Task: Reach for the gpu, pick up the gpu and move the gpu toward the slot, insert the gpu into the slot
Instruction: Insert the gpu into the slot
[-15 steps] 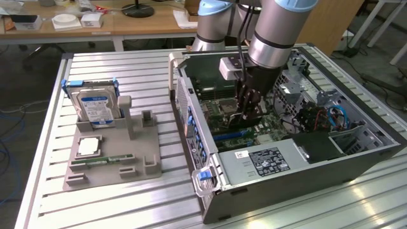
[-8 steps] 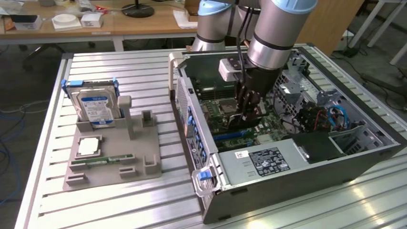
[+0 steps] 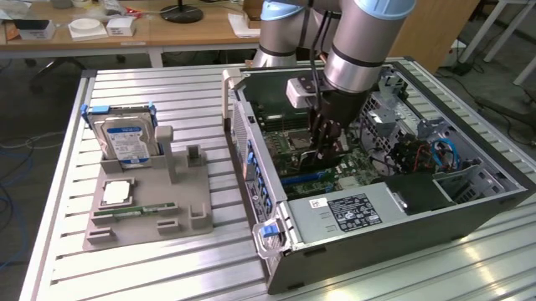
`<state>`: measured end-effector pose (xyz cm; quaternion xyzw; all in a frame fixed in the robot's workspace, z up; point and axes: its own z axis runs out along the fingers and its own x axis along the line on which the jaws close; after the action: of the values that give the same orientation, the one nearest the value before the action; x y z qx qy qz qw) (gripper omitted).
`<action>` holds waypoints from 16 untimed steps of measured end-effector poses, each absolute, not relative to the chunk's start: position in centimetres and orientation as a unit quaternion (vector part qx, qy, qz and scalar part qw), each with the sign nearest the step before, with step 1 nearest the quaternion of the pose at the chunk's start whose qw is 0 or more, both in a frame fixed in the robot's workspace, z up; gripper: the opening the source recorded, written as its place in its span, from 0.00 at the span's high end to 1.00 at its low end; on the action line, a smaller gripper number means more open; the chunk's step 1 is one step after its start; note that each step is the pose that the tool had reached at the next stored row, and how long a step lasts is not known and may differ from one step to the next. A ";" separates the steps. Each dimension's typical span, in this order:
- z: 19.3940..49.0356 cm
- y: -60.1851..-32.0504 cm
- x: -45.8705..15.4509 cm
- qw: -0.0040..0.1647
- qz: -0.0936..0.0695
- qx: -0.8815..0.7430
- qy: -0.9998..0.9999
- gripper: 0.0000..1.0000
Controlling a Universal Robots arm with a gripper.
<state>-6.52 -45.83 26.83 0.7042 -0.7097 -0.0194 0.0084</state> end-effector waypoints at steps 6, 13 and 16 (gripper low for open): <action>26.4 -45.8 -6.6 0.008 -0.019 0.704 -0.710 0.74; 26.2 -45.8 -7.0 0.008 -0.019 0.704 -0.710 0.74; 26.1 -45.8 -7.0 0.008 -0.019 0.704 -0.710 0.74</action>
<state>-7.03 -45.85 26.13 0.7042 -0.7097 -0.0194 0.0085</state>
